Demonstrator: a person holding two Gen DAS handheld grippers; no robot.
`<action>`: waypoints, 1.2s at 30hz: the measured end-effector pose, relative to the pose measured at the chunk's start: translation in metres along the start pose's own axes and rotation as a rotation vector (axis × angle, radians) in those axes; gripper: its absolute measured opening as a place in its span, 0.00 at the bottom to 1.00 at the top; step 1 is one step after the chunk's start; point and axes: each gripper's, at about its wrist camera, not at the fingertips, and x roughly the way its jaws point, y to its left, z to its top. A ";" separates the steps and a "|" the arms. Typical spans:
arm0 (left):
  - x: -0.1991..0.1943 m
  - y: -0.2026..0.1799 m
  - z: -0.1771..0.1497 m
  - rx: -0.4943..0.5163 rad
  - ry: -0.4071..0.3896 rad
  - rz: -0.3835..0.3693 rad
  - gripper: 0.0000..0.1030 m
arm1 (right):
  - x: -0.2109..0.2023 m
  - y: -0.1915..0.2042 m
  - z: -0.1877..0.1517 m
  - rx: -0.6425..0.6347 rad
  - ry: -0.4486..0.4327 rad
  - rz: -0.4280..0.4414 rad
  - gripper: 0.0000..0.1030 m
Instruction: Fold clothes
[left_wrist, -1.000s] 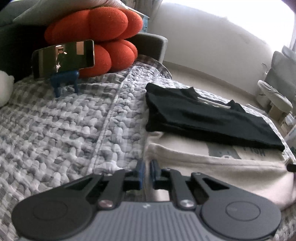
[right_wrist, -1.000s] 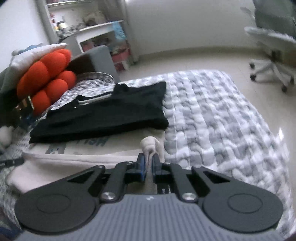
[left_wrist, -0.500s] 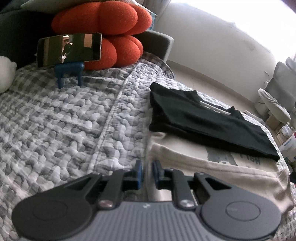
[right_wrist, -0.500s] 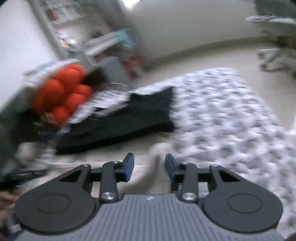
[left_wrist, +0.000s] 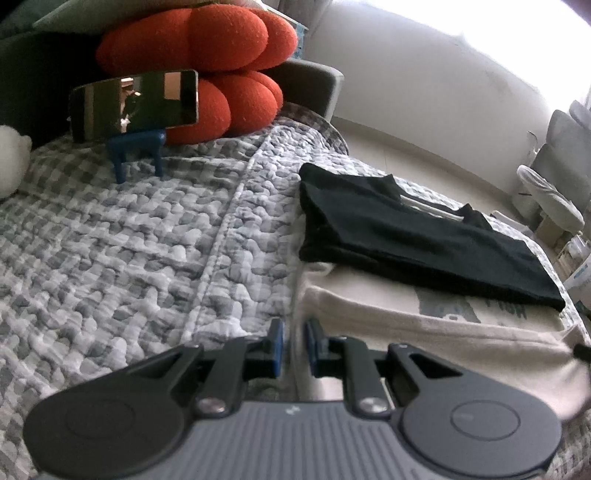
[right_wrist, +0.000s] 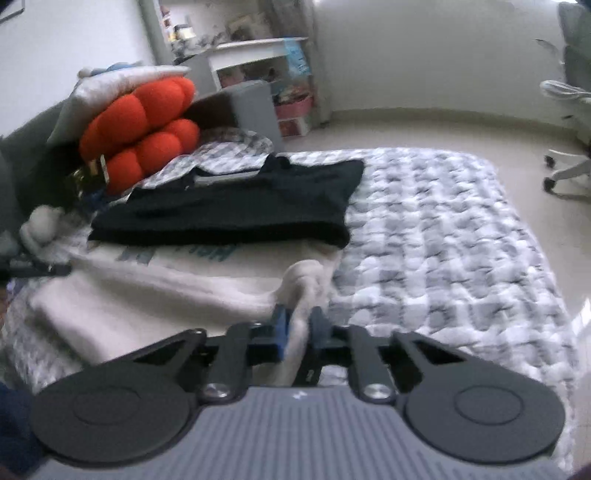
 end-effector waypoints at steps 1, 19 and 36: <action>-0.002 0.000 0.000 0.002 -0.008 0.001 0.13 | -0.004 0.000 0.001 0.019 -0.017 -0.007 0.10; -0.011 0.003 0.006 0.017 -0.063 -0.001 0.11 | 0.011 -0.005 0.009 0.004 0.004 0.023 0.27; -0.001 -0.020 0.002 0.162 -0.051 0.003 0.05 | 0.017 0.023 0.013 -0.082 0.004 -0.179 0.09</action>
